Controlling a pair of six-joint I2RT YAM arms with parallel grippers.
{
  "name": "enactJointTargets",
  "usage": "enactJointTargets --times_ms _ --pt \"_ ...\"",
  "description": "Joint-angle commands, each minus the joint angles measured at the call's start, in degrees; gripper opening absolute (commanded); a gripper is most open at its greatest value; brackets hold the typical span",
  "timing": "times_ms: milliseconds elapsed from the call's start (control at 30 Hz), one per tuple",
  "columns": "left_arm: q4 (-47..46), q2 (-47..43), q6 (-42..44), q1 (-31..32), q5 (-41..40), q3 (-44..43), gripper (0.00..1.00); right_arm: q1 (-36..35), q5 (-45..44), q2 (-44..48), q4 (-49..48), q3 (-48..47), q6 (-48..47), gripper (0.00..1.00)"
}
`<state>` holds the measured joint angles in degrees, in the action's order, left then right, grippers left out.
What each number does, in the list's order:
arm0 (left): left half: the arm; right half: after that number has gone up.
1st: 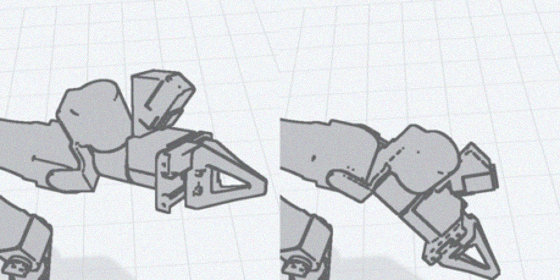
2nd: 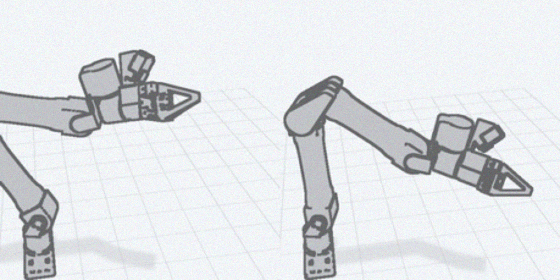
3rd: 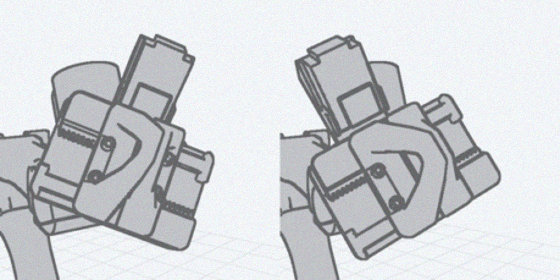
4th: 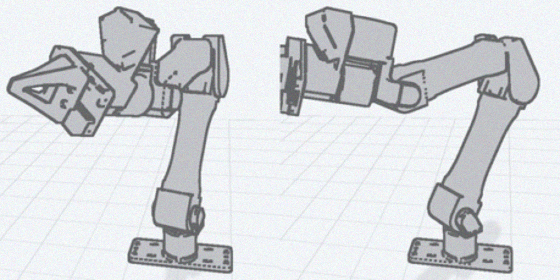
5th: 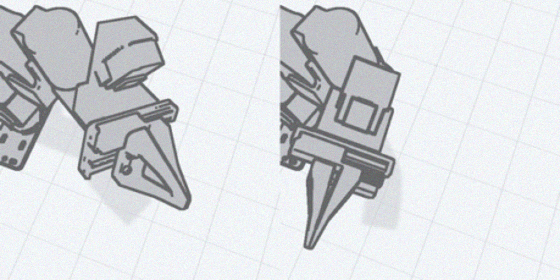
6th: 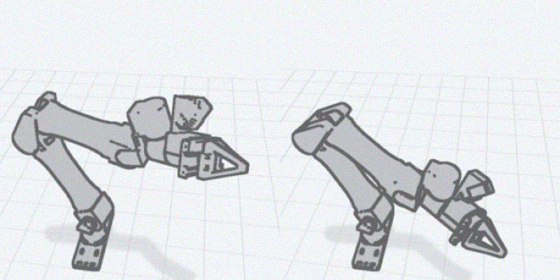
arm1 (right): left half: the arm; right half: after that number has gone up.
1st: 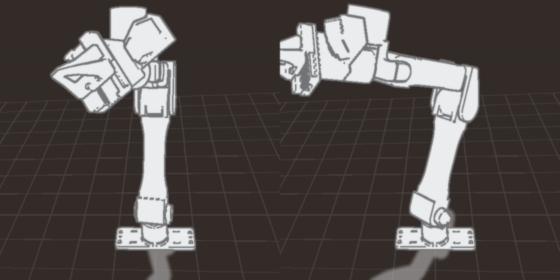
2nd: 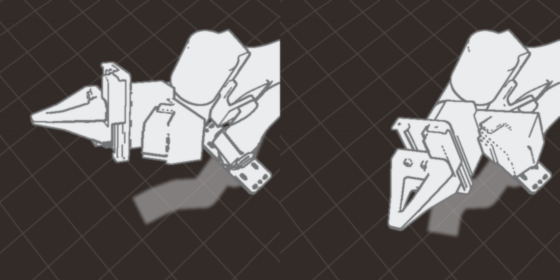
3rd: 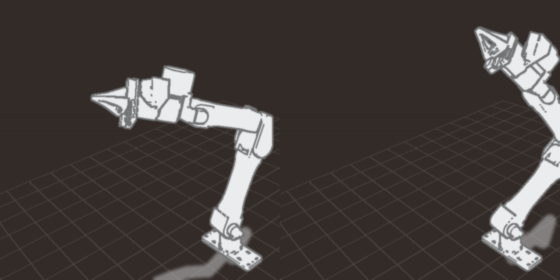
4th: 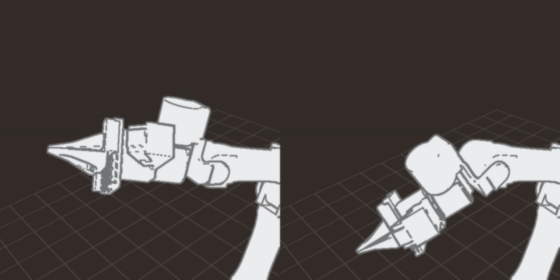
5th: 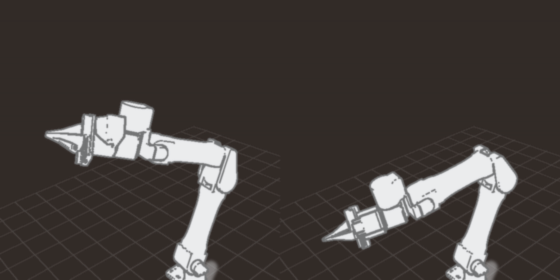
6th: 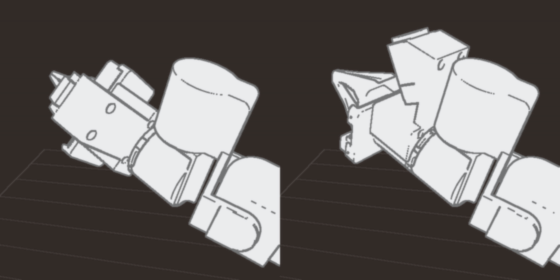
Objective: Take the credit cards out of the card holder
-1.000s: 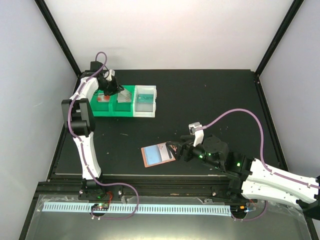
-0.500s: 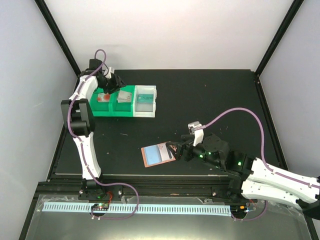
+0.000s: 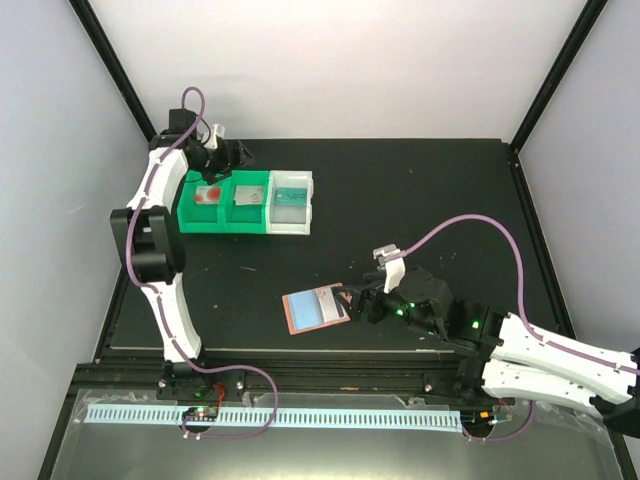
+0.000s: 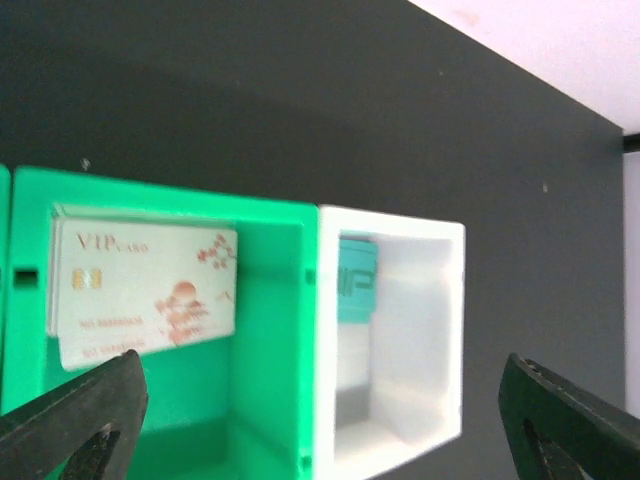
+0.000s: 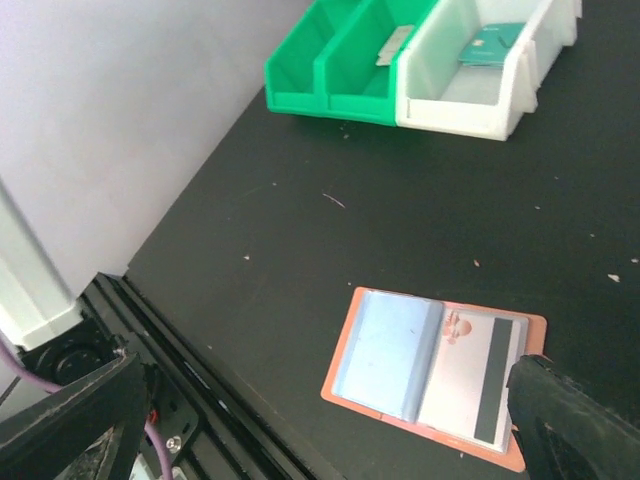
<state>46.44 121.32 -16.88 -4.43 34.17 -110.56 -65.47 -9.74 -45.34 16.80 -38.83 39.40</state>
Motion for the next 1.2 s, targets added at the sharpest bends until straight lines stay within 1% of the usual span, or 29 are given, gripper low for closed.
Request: enactJointTargets --times_ms 0,100,200,300,400,467,567,667,700,767,867,900,967,1000,1067,1100,1167 --pt "1.26 -7.43 1.38 0.18 1.95 3.72 0.99 0.08 -2.57 -2.26 4.23 -2.85 0.9 0.98" --pt "2.06 -11.22 2.41 0.2 0.9 6.55 0.99 0.08 -1.33 -3.77 5.99 -4.0 -0.26 1.0" --pt "3.28 -15.86 3.6 0.16 -1.36 9.59 0.99 0.09 0.14 -4.05 4.42 -2.19 -0.47 1.0" --pt "0.31 -21.71 1.9 0.13 -2.79 15.73 0.99 0.09 0.44 -4.22 2.18 -0.47 -0.26 1.0" --pt "-4.84 -28.61 -0.81 0.04 0.95 23.38 0.99 0.09 -2.96 -4.23 2.53 -0.42 1.92 1.0" --pt "-6.89 -32.42 -0.76 0.11 4.11 28.13 0.99 0.08 -5.0 -4.36 2.87 -0.19 3.25 1.0" --pt "-6.71 -36.63 0.25 0.09 6.42 33.32 0.99 0.08 -6.19 -6.29 5.65 -1.77 3.67 1.0" --pt "-6.56 -42.03 1.54 0.12 6.77 40.14 0.99 0.08 -4.88 -10.33 8.08 -3.88 2.34 1.0" --pt "-7.05 -44.33 1.58 0.12 7.14 42.65 0.98 0.08 -4.37 -11.92 8.68 -4.43 2.24 1.0" --pt "-7.68 -49.63 1.5 0.25 7.61 46.88 0.94 0.09 -2.86 -14.28 8.63 -4.8 2.26 1.0" --pt "-6.45 -54.2 2.25 0.81 8.74 51.21 0.87 0.05 -0.87 -16.9 6.0 -3.83 3.08 0.97" --pt "-5.78 -55.25 2.48 1.03 9.08 52.39 0.86 0.1 0.04 -17.72 4.79 -3.42 2.96 0.93" --pt "-4.85 -57.34 2.56 1.66 9.4 54.99 0.83 0.13 1.37 -19.86 2.69 -3.02 2.41 0.79" --pt "-4.75 -58.57 2.33 1.96 9.63 56.4 0.82 0.09 1.69 -20.74 2.1 -3.01 2.38 0.64" --pt "-5.88 -61.27 1.15 2.69 9.78 59.67 0.79 0.09 2.33 -22.85 0.6 -2.82 2.14 0.46" --pt "-7.02 -62.46 0.38 3.14 9.7 61.56 0.78 0.08 3.11 -23.85 -0.41 -2.64 2.23 0.41" --pt "-9.4 -64.53 -1.79 3.92 9.87 64.98 0.76 0.14 5.18 -26.38 -2.49 -2.59 2.21 0.33"
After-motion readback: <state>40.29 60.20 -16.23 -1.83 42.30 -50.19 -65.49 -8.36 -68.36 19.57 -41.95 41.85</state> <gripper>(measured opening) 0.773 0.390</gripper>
